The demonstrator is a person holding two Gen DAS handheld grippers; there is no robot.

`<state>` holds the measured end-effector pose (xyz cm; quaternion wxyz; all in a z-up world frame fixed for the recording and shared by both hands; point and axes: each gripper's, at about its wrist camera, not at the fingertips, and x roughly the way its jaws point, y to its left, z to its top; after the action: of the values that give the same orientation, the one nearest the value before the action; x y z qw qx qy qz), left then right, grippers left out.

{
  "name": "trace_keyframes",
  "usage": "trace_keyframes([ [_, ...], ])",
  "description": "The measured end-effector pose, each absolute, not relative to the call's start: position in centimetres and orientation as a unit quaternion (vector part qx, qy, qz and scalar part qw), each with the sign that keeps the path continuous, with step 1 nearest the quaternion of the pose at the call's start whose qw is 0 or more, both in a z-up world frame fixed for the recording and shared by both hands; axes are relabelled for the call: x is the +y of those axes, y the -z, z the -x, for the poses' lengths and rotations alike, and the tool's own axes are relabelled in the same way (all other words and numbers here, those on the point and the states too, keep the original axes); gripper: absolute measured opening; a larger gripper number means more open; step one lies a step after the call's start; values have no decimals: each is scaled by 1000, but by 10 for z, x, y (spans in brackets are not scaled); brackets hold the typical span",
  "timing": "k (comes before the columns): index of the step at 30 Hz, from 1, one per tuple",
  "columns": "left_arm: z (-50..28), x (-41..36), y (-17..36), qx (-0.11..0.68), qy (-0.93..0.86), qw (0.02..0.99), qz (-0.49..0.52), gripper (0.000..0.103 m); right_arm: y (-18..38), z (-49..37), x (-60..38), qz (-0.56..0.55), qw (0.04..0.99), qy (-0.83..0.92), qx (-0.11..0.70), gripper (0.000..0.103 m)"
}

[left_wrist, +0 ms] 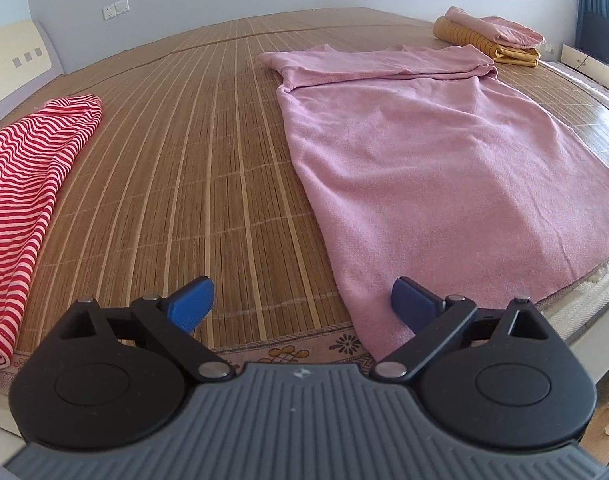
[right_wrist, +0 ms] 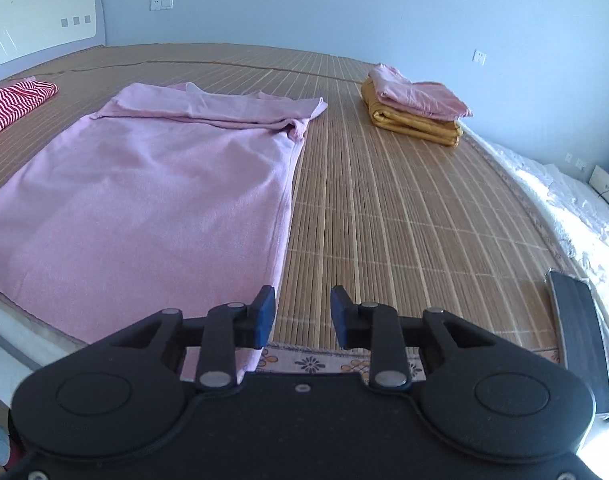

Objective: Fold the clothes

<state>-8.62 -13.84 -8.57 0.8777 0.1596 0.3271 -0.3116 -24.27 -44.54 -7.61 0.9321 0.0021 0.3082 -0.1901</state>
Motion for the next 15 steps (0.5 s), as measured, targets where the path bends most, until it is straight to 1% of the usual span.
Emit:
trace_keyframes([
  [3,88,-127,78,319,308,887,-131,98,62,239,-423,-17,959,96,265,36],
  [4,87,-123,75,314,300,893,-120,98,61,233,-412,-25,965,56,255,39],
  [6,85,-111,67,306,291,903,-77,98,62,215,-383,-31,971,-30,236,42],
  [8,81,-98,61,303,292,907,-31,98,65,193,-351,-26,970,-85,226,50],
  [10,79,-88,59,302,283,910,-6,98,71,169,-312,-7,967,-126,222,52],
  [11,78,-84,59,301,276,913,3,98,75,159,-297,4,963,-145,226,55],
  [15,75,-74,65,310,277,909,26,98,90,133,-244,85,949,-183,244,57],
])
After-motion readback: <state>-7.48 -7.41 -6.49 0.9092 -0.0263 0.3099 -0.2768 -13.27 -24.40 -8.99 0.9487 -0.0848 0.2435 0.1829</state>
